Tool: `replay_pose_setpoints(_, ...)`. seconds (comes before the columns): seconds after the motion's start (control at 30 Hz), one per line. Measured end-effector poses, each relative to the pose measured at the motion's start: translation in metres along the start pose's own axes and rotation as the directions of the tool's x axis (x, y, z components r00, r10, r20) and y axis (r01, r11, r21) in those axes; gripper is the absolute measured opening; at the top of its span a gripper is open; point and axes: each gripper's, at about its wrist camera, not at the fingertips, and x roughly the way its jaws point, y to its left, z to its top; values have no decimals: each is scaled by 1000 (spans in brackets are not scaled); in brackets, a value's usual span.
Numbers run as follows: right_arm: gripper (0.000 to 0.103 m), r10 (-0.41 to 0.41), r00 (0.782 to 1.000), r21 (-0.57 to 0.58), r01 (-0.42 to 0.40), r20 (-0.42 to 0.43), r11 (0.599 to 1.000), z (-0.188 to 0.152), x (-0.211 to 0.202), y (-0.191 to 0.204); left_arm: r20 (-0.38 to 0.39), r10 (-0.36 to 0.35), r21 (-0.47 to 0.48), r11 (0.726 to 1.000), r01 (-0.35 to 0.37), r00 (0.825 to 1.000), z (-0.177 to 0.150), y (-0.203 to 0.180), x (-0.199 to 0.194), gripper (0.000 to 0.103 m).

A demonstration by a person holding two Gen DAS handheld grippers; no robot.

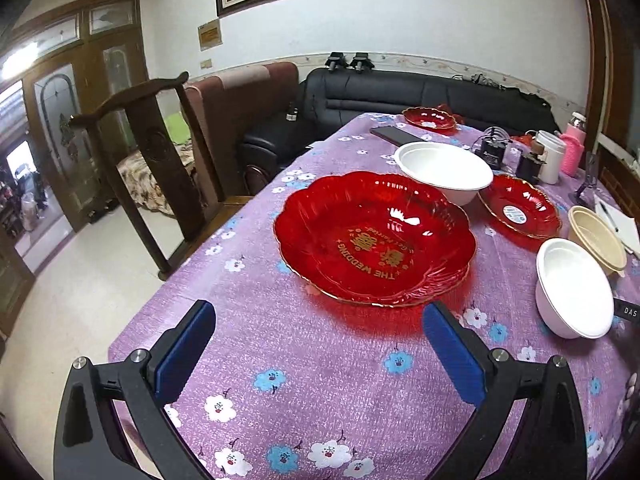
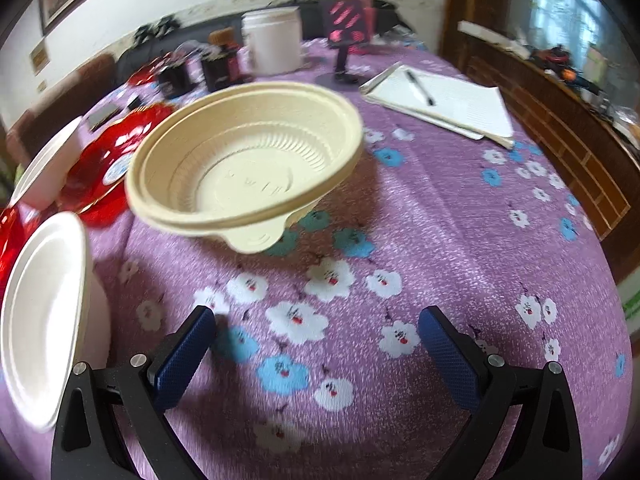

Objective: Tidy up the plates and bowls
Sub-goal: 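Move both grippers toward the rim of the large red plate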

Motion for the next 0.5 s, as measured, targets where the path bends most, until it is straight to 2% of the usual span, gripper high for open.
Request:
replay_pose_setpoints(0.1,102,6,1000,60,-5,-15,998,-3,-2,-3,-25,-92,-94,991,90,995,2,19,6,103)
replay_pose_setpoints(0.17,102,-67,996,-16,66,-51,998,-1,3,11,-30,-140,-192,972,132,990,1,39,12,103)
replay_pose_setpoints(0.23,102,-51,996,-13,50,-74,999,2,4,13,-59,-187,-269,949,165,981,-1,58,21,103)
replay_pose_setpoints(0.27,101,-54,995,2,54,-87,999,2,2,12,-94,-202,-284,944,169,975,-2,67,27,103)
replay_pose_setpoints(0.3,92,-56,996,6,57,-71,998,3,-4,12,-120,-219,-289,941,177,968,-3,75,32,103)
replay_pose_setpoints(0.33,87,-67,997,-3,67,-25,998,4,-16,15,-130,-239,-300,935,192,962,-4,85,36,103)
replay_pose_setpoints(0.4,87,-94,994,-13,95,64,995,5,-40,20,-122,-229,-343,923,175,966,-7,105,37,103)
replay_pose_setpoints(0.47,87,-93,977,-32,101,194,994,7,-78,31,-83,-170,-361,924,129,982,-7,124,30,103)
replay_pose_setpoints(0.5,87,-100,957,-42,116,271,992,6,-100,38,-58,-130,-358,928,101,990,-8,131,25,103)
